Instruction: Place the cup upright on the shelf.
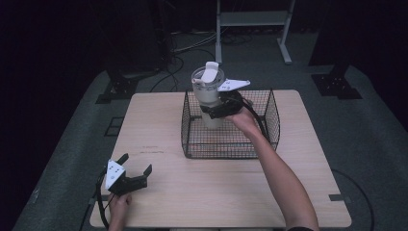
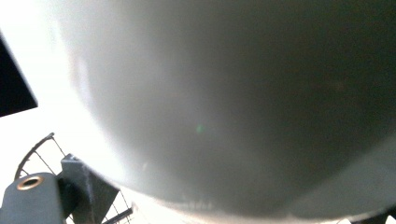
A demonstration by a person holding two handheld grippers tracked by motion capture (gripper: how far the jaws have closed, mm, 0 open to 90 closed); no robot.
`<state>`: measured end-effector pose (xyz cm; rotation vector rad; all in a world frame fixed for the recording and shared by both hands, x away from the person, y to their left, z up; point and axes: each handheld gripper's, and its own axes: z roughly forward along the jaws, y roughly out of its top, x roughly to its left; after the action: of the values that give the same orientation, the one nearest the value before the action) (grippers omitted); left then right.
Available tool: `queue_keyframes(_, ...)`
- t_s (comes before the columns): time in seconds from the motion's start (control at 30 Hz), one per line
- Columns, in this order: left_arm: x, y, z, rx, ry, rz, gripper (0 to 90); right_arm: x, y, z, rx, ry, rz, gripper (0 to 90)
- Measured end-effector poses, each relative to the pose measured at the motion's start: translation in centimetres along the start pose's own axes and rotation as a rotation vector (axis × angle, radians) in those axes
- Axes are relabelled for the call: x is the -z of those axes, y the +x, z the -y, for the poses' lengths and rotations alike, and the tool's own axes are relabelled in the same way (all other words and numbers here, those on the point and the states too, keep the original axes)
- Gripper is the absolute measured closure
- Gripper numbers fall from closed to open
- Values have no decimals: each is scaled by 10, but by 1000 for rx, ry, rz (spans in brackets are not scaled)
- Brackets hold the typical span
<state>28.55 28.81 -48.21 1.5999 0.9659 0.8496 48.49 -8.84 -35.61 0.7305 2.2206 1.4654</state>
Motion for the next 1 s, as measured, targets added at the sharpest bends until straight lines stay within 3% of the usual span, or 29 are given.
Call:
queue_keyframes(0.33,0,0,0,4,-1,-1,0,-18,-9,17,-11,69,-14,96)
queue_keyframes(0.53,0,0,0,-2,-3,-1,0,-31,-13,29,-43,105,-39,96)
queue_keyframes(1.0,0,0,0,2,-1,-2,0,-42,-20,40,-50,120,-27,97)
